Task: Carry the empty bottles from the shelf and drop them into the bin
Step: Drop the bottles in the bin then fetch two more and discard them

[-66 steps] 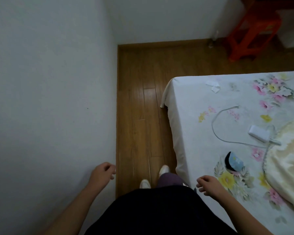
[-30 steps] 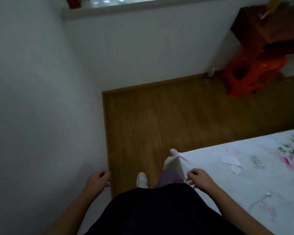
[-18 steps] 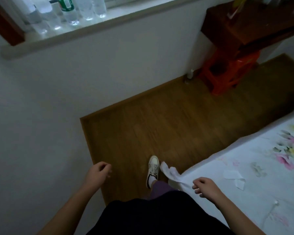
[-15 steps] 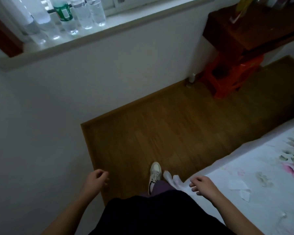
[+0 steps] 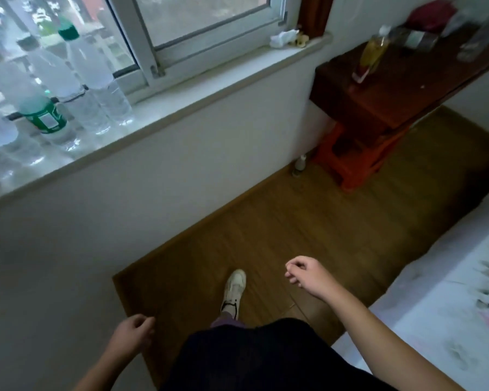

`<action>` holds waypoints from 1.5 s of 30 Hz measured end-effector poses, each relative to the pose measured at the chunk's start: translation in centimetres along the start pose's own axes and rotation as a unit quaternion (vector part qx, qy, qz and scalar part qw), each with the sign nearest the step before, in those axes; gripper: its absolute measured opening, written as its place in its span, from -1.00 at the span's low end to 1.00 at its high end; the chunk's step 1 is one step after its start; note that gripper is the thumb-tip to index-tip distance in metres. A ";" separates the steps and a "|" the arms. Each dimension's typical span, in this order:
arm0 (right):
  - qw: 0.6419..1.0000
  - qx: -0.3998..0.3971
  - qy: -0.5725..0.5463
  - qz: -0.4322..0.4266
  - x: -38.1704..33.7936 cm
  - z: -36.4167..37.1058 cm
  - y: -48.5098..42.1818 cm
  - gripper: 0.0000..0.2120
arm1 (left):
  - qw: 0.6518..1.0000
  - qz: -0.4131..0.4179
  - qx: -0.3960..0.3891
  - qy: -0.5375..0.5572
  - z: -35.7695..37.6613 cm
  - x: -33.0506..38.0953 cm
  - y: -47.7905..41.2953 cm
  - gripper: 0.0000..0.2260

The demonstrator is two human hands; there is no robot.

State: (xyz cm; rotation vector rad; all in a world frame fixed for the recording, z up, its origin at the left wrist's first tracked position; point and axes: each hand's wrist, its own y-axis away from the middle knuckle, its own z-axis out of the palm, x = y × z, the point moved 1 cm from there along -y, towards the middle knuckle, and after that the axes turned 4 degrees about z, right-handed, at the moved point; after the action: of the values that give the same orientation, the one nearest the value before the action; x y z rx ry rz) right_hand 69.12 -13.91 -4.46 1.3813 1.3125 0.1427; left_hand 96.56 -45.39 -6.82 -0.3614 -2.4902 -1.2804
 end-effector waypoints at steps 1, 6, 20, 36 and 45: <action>1.000 0.012 -0.009 0.007 -0.4 -0.6 -0.8 -0.83 | 1.000 0.014 -0.001 -0.008 -0.5 2.3 -1.3 -0.81; 0.990 0.075 -0.080 0.092 0.7 -3.3 -3.4 -0.84 | 0.992 0.091 -0.035 -0.079 -1.4 13.7 -8.1 -0.80; 0.890 0.192 -0.310 0.275 15.5 -12.6 -1.6 -0.83 | 0.873 0.298 -0.212 -0.324 15.8 45.7 -12.6 -0.84; 0.880 0.257 -0.362 0.168 13.1 -41.4 -8.8 -0.82 | 0.878 0.266 -0.186 -0.353 32.0 65.7 -13.4 -0.78; 0.830 0.308 -0.386 0.259 19.8 -48.0 -9.8 -0.70 | 0.801 0.269 -0.313 -0.433 47.8 77.9 -11.4 -0.77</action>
State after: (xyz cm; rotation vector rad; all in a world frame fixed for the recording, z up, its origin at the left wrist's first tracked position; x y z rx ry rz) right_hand 36.01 27.17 -7.54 2.0259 0.2613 -0.4857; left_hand 13.19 -6.58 -11.16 -2.0467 -2.0907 -1.8872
